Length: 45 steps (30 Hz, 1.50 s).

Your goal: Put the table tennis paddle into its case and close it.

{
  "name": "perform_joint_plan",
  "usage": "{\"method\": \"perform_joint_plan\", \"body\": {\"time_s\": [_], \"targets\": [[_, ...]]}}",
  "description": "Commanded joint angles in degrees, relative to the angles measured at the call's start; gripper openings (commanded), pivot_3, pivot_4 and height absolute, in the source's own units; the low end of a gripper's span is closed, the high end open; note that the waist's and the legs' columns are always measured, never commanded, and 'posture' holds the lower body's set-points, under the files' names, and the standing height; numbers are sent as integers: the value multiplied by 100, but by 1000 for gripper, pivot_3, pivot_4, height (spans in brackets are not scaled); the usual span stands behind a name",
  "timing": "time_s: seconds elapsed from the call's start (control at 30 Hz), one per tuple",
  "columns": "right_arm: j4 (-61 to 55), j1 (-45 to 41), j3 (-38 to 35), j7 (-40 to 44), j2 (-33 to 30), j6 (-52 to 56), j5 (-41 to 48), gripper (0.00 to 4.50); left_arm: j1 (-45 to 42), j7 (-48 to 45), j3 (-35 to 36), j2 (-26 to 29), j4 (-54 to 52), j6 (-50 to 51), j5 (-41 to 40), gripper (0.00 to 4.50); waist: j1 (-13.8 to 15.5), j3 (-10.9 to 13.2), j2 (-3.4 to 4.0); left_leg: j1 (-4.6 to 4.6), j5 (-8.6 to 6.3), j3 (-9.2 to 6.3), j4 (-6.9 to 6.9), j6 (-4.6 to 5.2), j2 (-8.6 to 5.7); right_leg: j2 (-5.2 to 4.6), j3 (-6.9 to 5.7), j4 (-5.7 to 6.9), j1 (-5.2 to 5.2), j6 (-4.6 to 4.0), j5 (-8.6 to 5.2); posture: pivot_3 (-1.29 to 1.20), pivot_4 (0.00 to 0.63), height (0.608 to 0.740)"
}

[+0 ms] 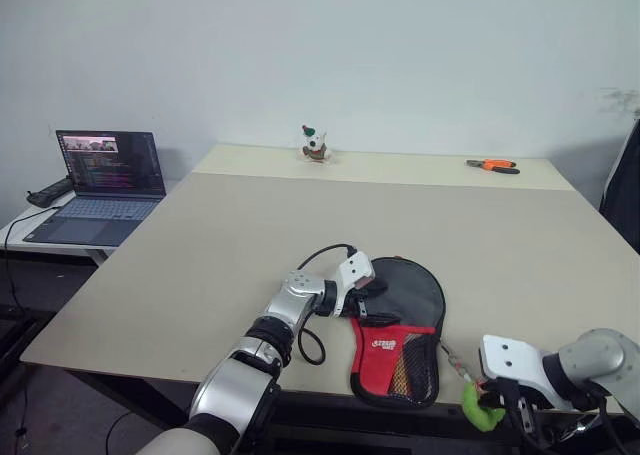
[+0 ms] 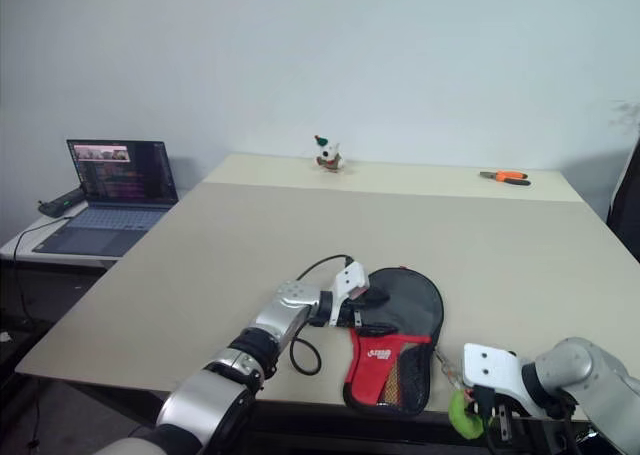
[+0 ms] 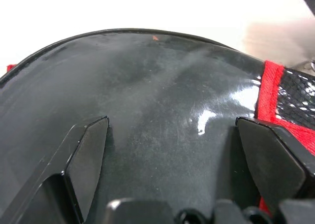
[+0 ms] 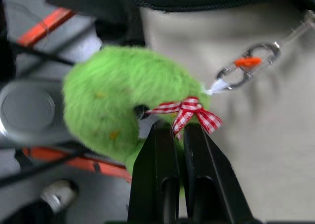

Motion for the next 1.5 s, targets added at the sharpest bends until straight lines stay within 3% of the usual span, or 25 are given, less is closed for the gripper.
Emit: {"method": "perform_joint_plan", "body": {"time_s": [0.03,0.3,0.73,0.97,1.1,1.27,1.5], "targets": [[-411,189,240,140,-88,-169,-105,19,117,9,-192,-107,209,93,188,4500,3,0,0,0,0,-1,0,0,-2,-2,0,0,0,0,0,0,150,740],[-464,-149,568,107,243,-23,-233,19,103,219,-245,-177,322,-14,302,4500,7,-1,1,2,1,-11,6,0,-6,-8,-4,4,7,2,-1,0,150,740],[-1538,490,343,729,-344,27,477,19,59,537,-271,-246,452,-149,418,4500,19,-6,3,19,2,-13,15,2,-12,-19,-7,2,32,6,0,0,150,740],[-1714,520,393,557,-210,65,403,19,7,706,-271,-312,514,-192,448,4500,74,-7,3,30,3,-15,14,3,-23,-31,-9,0,47,15,-6,0,150,740],[-1693,474,191,581,-218,298,626,1067,-11,761,-272,-328,546,-229,483,4500,97,-6,2,32,5,-15,14,6,-31,-40,-9,2,50,18,-7,0,150,740],[-1875,371,-246,488,-213,829,1199,2846,-68,890,-227,-346,604,-264,519,4500,95,-5,-1,64,10,-16,7,16,-53,-67,-9,1,82,29,-12,0,150,740],[-1405,-288,-1026,123,-13,1454,1742,2846,-122,937,2,-304,466,-262,284,4500,83,-3,-3,68,17,-15,8,25,-61,-81,-6,-3,86,46,-4,0,150,740]]}}
